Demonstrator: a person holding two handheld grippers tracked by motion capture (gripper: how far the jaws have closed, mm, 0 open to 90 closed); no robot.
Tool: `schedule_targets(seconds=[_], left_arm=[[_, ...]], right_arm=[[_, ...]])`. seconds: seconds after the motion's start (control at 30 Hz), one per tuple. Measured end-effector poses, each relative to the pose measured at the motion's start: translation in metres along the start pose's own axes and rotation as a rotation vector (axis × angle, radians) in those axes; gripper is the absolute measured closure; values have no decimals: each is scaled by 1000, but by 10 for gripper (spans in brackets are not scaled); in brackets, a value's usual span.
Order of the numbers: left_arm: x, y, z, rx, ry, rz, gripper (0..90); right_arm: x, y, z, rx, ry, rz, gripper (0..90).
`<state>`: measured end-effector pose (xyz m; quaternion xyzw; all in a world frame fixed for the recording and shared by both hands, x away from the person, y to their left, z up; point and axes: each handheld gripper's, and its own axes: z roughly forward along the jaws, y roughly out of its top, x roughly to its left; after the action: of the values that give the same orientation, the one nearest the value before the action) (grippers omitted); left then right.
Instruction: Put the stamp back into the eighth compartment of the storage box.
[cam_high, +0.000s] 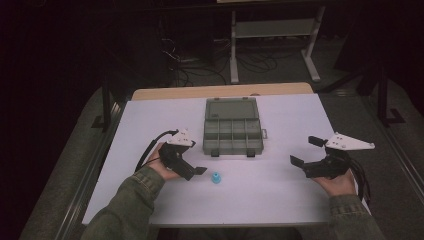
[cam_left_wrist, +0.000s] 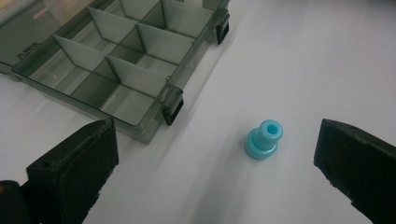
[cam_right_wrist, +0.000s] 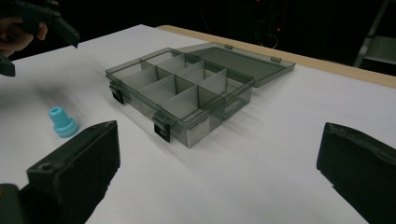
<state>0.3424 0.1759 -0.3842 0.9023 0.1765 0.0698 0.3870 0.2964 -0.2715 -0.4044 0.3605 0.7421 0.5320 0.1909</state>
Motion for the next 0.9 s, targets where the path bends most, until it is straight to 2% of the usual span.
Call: schedule_targets(seconds=[0.6, 0.77, 0.9], left_arm=[[-2, 1, 15, 43, -40, 10, 0], [-4, 1, 21, 65, -46, 31, 0], [-5, 2, 25, 80, -55, 32, 0]], right_arm=[[-1, 0, 0, -2, 2, 2, 0], [-1, 0, 0, -3, 3, 2, 0], [-1, -1, 0, -4, 4, 3, 0]])
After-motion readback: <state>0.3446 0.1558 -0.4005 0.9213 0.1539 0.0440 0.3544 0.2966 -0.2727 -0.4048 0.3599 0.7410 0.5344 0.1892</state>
